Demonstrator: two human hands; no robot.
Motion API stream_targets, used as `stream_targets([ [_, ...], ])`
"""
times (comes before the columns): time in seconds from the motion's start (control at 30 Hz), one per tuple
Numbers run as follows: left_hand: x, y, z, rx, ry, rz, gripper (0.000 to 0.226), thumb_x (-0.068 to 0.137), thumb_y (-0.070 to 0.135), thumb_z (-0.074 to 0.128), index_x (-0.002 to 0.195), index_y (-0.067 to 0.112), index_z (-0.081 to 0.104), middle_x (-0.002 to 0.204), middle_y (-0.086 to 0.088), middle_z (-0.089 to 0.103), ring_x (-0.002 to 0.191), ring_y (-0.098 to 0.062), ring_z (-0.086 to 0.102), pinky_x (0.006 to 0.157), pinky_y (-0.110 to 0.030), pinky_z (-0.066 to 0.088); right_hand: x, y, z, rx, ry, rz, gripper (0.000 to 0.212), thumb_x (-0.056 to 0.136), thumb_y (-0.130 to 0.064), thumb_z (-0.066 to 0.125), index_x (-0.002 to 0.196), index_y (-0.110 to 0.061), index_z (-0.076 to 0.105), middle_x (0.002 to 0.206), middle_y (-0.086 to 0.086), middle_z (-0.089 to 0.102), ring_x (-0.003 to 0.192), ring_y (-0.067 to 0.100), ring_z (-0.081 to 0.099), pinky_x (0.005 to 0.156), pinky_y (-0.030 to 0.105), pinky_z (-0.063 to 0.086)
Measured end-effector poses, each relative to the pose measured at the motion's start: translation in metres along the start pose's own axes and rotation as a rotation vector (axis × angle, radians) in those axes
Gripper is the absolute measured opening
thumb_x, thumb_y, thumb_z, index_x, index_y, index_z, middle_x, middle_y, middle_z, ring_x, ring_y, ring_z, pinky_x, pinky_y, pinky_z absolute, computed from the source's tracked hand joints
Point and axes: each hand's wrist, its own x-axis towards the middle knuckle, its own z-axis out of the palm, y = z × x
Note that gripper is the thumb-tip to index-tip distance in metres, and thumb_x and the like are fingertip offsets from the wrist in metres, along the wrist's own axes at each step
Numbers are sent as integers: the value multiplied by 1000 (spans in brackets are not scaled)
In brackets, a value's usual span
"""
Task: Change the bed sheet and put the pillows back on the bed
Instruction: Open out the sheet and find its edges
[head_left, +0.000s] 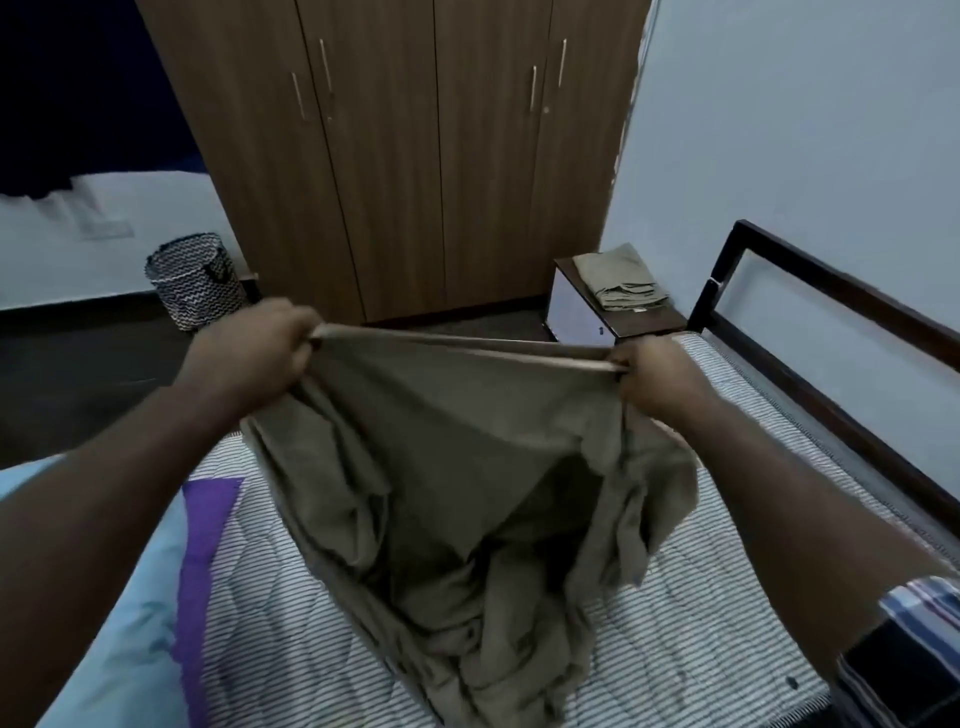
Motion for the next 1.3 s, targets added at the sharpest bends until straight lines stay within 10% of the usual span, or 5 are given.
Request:
stream_targets([
  [0.17, -6, 21, 10, -287, 246, 1, 14, 91, 14, 57, 99, 21, 66, 91, -2, 59, 88, -26, 57, 73, -42, 49, 19, 1, -76, 156, 831, -59, 36, 70, 1, 48, 97, -4, 71, 94, 18, 69, 89, 37, 61, 76, 40, 49],
  [0.33, -27, 9, 21, -280, 143, 10, 21, 88, 5, 62, 102, 19, 69, 88, -3, 61, 87, -28, 59, 74, -40, 47, -20, 4, 17, 30, -97, -18, 34, 75, -2, 57, 102, -12, 75, 93, 14, 71, 94, 34, 67, 69, 28, 44],
  [0.5, -36, 4, 38, -213, -57, -127, 12, 90, 17, 55, 95, 23, 65, 87, -3, 57, 91, -33, 60, 74, -41, 47, -17, -4, -25, 197, 466, -71, 37, 78, -7, 52, 107, -9, 76, 100, 15, 72, 94, 35, 65, 81, 34, 48],
  [0.8, -33, 150, 32, -563, -296, 147, 104, 71, 44, 85, 155, 39, 26, 153, 20, 35, 139, -2, 37, 112, -25, 33, -45, -80, 7, 344, -29, -369, 38, 72, -18, 53, 101, -20, 77, 98, 0, 74, 92, 19, 67, 79, 33, 53],
  [1.3, -34, 164, 45, -780, -96, 89, 34, 87, 6, 57, 91, 37, 71, 88, 26, 70, 85, 9, 62, 74, -13, 46, -91, -24, 117, 341, -157, -66, 24, 69, -23, 64, 93, -23, 70, 96, -5, 64, 93, 20, 62, 77, 34, 49],
])
